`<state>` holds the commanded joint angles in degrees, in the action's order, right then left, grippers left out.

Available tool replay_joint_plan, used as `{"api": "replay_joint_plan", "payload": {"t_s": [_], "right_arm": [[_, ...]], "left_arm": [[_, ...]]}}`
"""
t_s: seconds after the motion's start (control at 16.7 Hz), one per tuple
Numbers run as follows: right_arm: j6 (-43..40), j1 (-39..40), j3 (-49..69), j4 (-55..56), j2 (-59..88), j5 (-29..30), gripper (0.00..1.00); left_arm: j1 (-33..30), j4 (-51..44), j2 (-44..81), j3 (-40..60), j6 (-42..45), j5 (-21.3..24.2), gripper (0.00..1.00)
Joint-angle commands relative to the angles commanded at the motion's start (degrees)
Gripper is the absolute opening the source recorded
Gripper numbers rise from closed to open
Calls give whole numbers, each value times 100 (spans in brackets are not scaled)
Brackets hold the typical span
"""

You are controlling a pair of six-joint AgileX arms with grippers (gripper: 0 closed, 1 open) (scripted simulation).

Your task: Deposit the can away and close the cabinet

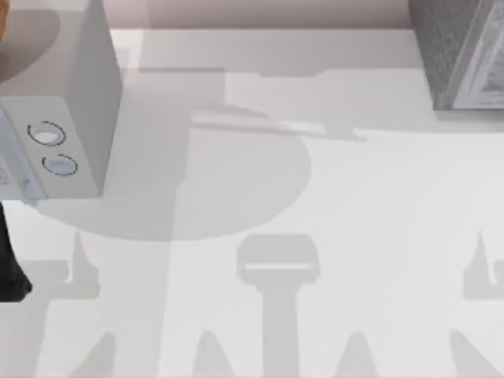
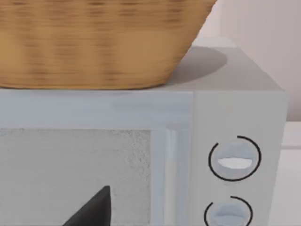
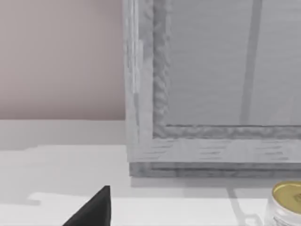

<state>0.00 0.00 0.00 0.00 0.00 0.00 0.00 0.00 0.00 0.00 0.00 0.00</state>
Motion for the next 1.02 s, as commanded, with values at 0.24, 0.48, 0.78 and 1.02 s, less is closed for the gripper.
{"api": "replay_joint_plan", "payload": {"t_s": [0.24, 0.48, 0.78, 1.02], "right_arm": [[-3, -58, 29, 171, 175, -23, 100], [-35, -350, 195, 1137, 1256, -210, 100], [-124, -870, 530, 3144, 3776, -690, 100], [-211, -1324, 838, 5047, 6274, -1166, 100]], "left_arm": [[0, 0, 0, 0, 0, 0, 100], [0, 0, 0, 0, 0, 0, 100], [0, 0, 0, 0, 0, 0, 100], [0, 0, 0, 0, 0, 0, 100]]}}
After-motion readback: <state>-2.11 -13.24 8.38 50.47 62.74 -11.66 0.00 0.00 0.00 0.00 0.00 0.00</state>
